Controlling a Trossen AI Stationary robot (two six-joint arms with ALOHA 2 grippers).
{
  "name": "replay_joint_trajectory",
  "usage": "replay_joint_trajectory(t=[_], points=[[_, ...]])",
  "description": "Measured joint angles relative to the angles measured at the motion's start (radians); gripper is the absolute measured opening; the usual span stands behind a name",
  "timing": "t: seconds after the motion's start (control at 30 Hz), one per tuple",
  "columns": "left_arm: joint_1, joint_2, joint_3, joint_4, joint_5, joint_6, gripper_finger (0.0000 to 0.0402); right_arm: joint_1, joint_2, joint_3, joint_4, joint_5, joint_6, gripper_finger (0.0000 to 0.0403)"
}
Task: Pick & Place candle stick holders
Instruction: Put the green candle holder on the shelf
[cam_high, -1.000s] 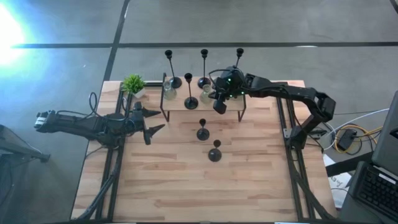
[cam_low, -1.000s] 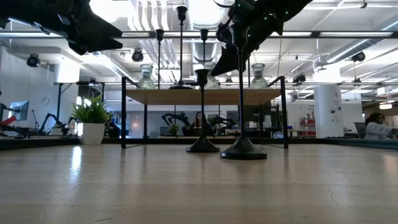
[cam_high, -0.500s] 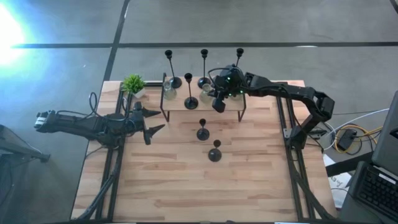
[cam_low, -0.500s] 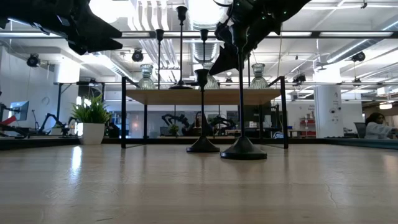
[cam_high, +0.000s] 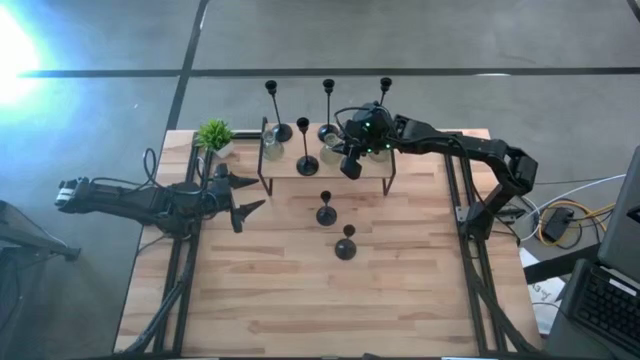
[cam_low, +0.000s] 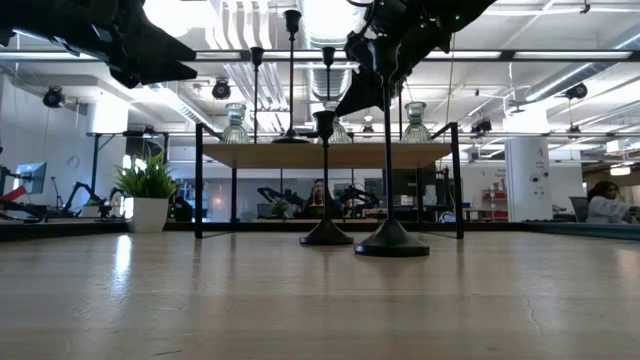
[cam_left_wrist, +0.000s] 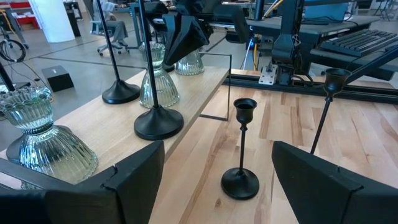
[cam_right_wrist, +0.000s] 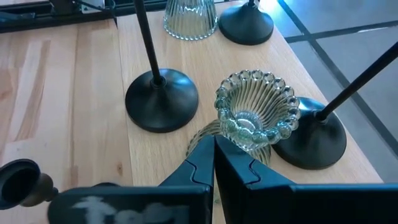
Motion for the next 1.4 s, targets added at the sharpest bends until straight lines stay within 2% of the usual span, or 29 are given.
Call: replay_joint_trajectory(t=[1.4], points=[[0.0, 0.0, 0.0, 0.0, 0.0, -0.001, 0.03, -0.013, 0.004, -0.006, 0.074, -0.001, -0.029, 0.0008]])
